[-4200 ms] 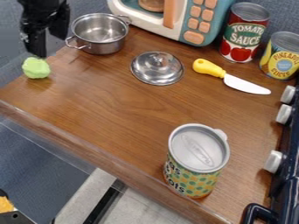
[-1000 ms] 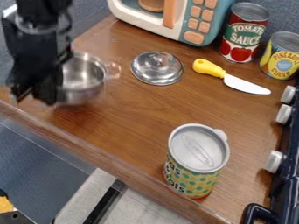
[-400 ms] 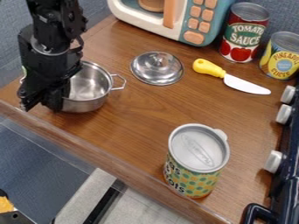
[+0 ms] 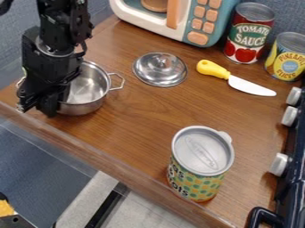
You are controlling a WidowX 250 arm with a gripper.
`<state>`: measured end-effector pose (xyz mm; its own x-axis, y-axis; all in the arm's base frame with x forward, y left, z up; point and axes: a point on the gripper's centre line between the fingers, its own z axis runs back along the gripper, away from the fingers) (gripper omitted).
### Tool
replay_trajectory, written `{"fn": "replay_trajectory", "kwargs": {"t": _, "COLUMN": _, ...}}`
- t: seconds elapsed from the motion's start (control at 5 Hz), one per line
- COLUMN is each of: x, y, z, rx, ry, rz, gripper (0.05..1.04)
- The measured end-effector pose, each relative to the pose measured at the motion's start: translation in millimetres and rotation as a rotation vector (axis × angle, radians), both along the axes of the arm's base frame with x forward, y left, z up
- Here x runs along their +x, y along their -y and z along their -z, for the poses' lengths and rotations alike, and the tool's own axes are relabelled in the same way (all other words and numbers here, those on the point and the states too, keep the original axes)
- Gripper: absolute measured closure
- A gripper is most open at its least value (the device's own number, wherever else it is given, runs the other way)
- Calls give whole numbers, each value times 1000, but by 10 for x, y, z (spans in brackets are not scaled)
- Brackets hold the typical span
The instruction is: Move silver pot from top left of the table to the bottom left of the table
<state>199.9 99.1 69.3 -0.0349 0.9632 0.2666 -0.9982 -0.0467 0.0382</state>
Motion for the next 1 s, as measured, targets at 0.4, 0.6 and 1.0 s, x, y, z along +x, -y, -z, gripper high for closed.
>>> {"fn": "replay_trajectory", "kwargs": {"t": 0.4, "x": 4, "y": 27, "z": -24, "rx": -22, "ry": -13, "rz": 15, "gripper": 216}}
{"fn": "replay_trajectory", "kwargs": {"t": 0.6, "x": -18, "y": 53, "z": -158, "rx": -29, "ry": 7, "rz": 18, "gripper": 68}}
{"fn": "replay_trajectory", "kwargs": {"t": 1.0, "x": -56, "y": -61, "z": -537, "rx": -16, "ry": 83, "rz": 7, "gripper": 79}}
